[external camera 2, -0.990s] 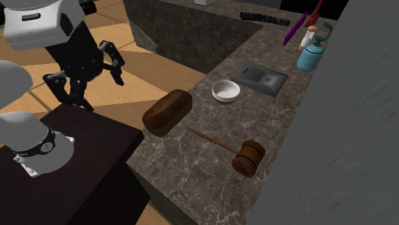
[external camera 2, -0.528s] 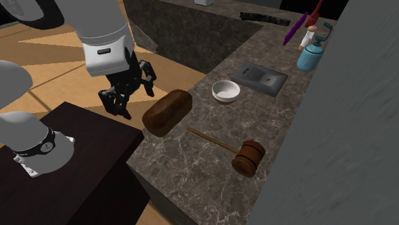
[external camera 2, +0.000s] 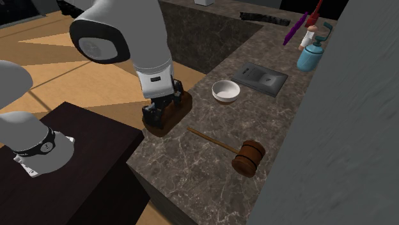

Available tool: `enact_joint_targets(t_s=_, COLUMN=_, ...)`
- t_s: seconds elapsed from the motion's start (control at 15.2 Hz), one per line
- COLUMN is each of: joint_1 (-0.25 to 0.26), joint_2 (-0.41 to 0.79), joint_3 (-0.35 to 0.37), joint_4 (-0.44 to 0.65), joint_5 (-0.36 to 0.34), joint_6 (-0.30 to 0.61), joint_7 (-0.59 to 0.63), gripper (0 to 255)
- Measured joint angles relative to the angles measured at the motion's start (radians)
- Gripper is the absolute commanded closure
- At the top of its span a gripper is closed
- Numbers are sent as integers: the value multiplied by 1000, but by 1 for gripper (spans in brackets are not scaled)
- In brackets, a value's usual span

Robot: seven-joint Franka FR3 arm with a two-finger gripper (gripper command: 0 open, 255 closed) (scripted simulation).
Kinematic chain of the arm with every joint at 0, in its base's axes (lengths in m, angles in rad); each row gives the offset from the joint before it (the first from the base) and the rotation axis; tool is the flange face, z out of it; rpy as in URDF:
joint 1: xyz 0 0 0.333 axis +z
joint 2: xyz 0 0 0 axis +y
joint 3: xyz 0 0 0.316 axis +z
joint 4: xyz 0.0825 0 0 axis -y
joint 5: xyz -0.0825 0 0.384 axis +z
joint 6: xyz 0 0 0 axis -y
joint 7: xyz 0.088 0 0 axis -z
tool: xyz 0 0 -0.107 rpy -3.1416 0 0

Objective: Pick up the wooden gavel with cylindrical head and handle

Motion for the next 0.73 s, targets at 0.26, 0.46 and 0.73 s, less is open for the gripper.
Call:
enact_joint_targets(t_s=0.26, joint_1=6, joint_2=159, joint_3=26, joint_4=67, joint_5=-88, joint_6=83, joint_7=101, gripper=0)
enact_joint_targets(t_s=0.46, joint_1=24, joint_2=291, joint_3=22, joint_4=145, joint_5=-171, joint_6=126, joint_7=179, gripper=0)
enact_joint_targets(t_s=0.73, joint_1=72, joint_2=451, joint_3=-4, joint_4=251, joint_5=-266, joint_6=165, joint_7=272, gripper=0)
